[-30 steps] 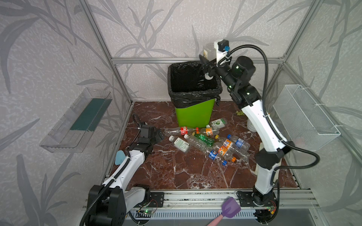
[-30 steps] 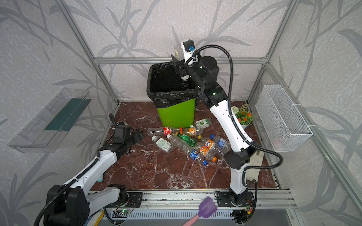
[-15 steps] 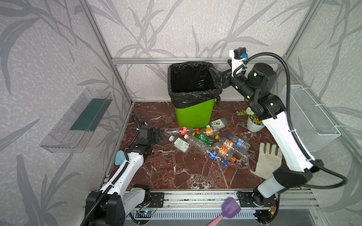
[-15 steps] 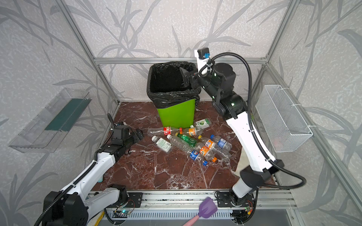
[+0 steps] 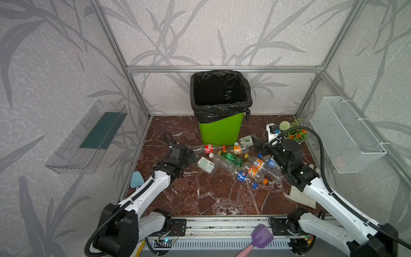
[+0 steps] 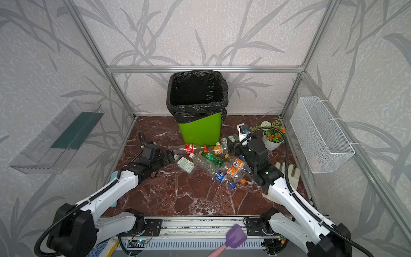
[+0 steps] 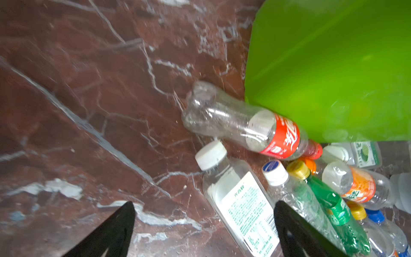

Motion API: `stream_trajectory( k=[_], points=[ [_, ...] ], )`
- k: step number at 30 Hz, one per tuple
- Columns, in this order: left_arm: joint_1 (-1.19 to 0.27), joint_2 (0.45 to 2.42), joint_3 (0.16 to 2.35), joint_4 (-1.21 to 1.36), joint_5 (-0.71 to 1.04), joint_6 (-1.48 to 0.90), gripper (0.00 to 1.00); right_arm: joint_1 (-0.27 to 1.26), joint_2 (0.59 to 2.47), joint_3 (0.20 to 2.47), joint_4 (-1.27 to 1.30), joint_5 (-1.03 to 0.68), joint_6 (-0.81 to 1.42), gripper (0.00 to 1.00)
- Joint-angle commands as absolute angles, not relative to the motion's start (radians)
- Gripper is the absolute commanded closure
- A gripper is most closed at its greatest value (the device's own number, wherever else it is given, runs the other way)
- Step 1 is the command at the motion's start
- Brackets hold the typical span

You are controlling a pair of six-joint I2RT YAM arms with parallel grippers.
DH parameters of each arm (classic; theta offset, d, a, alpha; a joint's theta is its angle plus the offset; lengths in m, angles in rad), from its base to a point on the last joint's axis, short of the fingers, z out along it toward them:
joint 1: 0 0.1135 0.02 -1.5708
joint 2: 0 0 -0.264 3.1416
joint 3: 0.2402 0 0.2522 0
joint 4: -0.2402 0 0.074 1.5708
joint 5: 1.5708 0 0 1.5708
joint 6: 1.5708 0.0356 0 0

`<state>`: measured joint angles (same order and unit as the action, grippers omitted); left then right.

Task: Throw the plastic bottles in the bin
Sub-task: 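Grasp the green-label bottle with the left gripper while the right gripper returns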

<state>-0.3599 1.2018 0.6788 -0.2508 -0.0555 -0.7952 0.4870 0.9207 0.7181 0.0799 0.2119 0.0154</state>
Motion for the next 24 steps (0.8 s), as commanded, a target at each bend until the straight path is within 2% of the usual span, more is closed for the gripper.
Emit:
stream_trajectory(
  k=[1, 5, 10, 24],
  points=[
    [-0.407, 1.284, 0.728, -0.284, -0.044, -0.945, 0.03, 0.469, 0.838, 0.656, 0.040, 0.307, 0.077, 0.01],
    [-0.433, 1.422, 0.809, -0.326, -0.029, -0.975, 0.03, 0.450, 0.746, 0.551, -0.011, 0.380, 0.149, 0.00],
    [-0.477, 1.526, 0.911, -0.386, -0.062, -0.978, 0.03, 0.415, 0.671, 0.470, -0.017, 0.375, 0.200, 0.00],
    [-0.487, 1.686, 1.005, -0.470, -0.081, -1.008, 0.07, 0.333, 0.669, 0.445, -0.049, 0.332, 0.220, 0.01]
  ],
)
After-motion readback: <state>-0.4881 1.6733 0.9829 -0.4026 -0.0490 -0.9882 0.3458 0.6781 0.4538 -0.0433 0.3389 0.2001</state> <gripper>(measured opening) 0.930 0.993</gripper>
